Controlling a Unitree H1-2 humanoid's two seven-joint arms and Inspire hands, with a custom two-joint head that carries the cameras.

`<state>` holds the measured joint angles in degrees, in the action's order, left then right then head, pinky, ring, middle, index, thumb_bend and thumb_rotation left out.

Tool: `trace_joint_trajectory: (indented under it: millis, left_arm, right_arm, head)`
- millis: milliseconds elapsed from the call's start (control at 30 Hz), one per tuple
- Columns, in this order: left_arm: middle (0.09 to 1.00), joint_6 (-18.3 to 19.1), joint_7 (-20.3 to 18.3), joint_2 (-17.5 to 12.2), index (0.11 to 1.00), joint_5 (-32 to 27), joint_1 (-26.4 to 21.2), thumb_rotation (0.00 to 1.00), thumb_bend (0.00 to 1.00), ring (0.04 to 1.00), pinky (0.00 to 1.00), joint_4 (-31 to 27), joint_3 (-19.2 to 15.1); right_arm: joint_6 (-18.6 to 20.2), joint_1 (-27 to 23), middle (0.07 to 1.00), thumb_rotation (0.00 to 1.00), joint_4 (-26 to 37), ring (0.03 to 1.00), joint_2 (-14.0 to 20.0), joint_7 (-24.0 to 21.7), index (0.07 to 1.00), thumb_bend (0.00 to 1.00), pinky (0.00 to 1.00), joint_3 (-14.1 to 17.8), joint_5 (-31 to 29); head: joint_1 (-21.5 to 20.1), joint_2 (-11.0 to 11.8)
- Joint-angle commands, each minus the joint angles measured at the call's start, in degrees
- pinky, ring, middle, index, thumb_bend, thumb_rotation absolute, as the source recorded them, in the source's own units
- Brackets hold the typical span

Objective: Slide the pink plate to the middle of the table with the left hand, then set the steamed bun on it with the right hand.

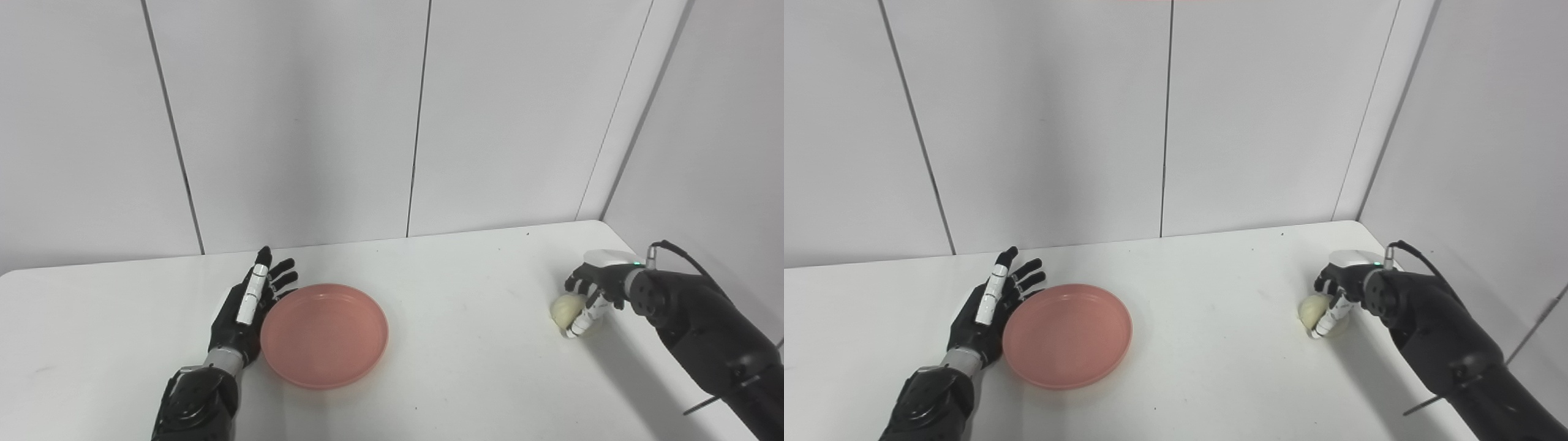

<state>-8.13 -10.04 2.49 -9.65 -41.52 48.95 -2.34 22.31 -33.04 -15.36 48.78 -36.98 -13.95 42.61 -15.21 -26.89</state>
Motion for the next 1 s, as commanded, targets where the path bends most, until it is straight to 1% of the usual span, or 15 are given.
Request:
trace_joint_trajectory:
  millis: [0,33,133,167,200,233,267,300,333,433,700,800,867,900,967]
  left_arm:
    - [0.863,1.81,-0.13,-0.13,1.0,0.45,0.5,0.84,0.71,0.846,0.74,0.35,0.23]
    - [0.863,1.9,-0.08,-0.13,1.0,0.46,0.51,0.84,0.71,0.846,0.74,0.29,0.24]
    - [0.863,2.1,-0.16,-0.19,1.0,0.36,0.58,0.83,0.72,0.846,0.74,0.13,0.24]
    - [0.864,2.14,-0.19,-0.2,1.0,0.31,0.59,0.83,0.71,0.845,0.74,0.11,0.23]
    - [0.864,2.15,-0.21,-0.2,1.0,0.28,0.59,0.83,0.71,0.845,0.74,0.11,0.21]
    - [0.864,2.15,-0.23,-0.2,1.0,0.26,0.6,0.83,0.71,0.845,0.74,0.11,0.2]
    - [0.864,2.19,-0.17,-0.19,1.0,0.3,0.6,0.83,0.71,0.845,0.74,0.1,0.22]
    - [0.862,2.18,-0.15,-0.19,1.0,0.35,0.6,0.83,0.72,0.842,0.74,0.1,0.26]
    - [0.864,2.14,-0.24,-0.19,1.0,0.33,0.6,0.83,0.72,0.843,0.74,0.13,0.28]
    - [0.866,2.2,-0.25,-0.14,1.0,0.33,0.58,0.84,0.72,0.844,0.74,0.14,0.3]
    - [0.858,2.27,-0.08,-0.04,1.0,0.41,0.48,0.83,0.73,0.836,0.74,0.29,0.33]
    - [0.858,2.31,-0.04,-0.1,1.0,0.59,0.54,0.84,0.73,0.832,0.73,0.16,0.49]
    - [0.858,2.36,-0.04,-0.15,1.0,0.63,0.52,0.84,0.71,0.832,0.73,0.19,0.58]
    - [0.858,2.39,-0.05,-0.14,1.0,0.54,0.48,0.84,0.71,0.831,0.73,0.31,0.54]
    - [0.859,2.45,-0.03,-0.1,1.0,0.39,0.4,0.84,0.71,0.831,0.74,0.49,0.46]
  right_arm:
    - [0.02,-0.44,0.483,0.25,0.57,0.414,0.45,3.15,0.674,1.0,0.35,1.56,-0.65]
    - [-0.25,-0.2,0.438,0.24,0.48,0.356,0.29,3.85,0.646,0.99,0.29,1.67,-0.77]
    - [-0.69,0.15,0.41,0.23,-0.06,0.317,0.04,5.45,0.622,0.97,0.24,1.27,-0.71]
    - [-0.83,0.19,0.398,0.21,-0.38,0.303,-0.05,5.89,0.603,0.91,0.23,1.07,-0.66]
    - [-0.92,0.21,0.394,0.2,-0.65,0.298,-0.16,6.35,0.596,0.89,0.23,0.86,-0.58]
    - [-0.95,0.22,0.382,0.18,-0.81,0.287,-0.21,6.64,0.545,0.71,0.22,0.71,-0.56]
    - [-1.39,0.29,0.375,0.16,-0.95,0.281,-0.21,7.17,0.514,0.6,0.22,0.36,-0.32]
    - [-2.15,0.4,0.399,0.07,-1.13,0.312,-0.19,7.89,0.516,0.56,0.25,0.08,-0.21]
    - [-2.92,0.51,0.413,0.02,-1.31,0.329,-0.13,8.66,0.514,0.54,0.28,-0.18,-0.12]
    - [-4.06,0.62,0.417,0.0,-1.76,0.331,-0.01,10.14,0.514,0.53,0.28,-0.48,-0.25]
    - [-4.21,0.72,0.41,0.0,-0.92,0.324,0.3,10.41,0.515,0.53,0.26,-0.51,-0.54]
    - [-4.76,0.8,0.416,0.0,-0.1,0.341,0.37,10.76,0.513,0.53,0.27,-0.14,-0.92]
    - [-5.12,0.85,0.418,0.0,0.33,0.323,0.42,10.95,0.519,0.52,0.25,0.04,-1.13]
    - [-4.83,0.81,0.414,0.0,1.62,0.303,0.45,10.71,0.522,0.52,0.24,0.35,-1.31]
    - [-4.28,0.64,0.412,0.0,3.53,0.292,0.51,10.24,0.523,0.52,0.23,0.7,-1.41]
  head:
    - [0.08,-0.1]
    - [0.08,-0.09]
    - [0.09,-0.17]
    - [0.09,-0.17]
    - [0.08,-0.2]
    - [0.08,-0.2]
    - [0.06,-0.19]
    - [0.06,-0.19]
    - [0.11,-0.22]
    - [0.13,-0.24]
    - [0.17,-0.24]
    - [0.17,-0.29]
    - [0.17,-0.29]
    - [0.17,-0.28]
    - [0.14,-0.29]
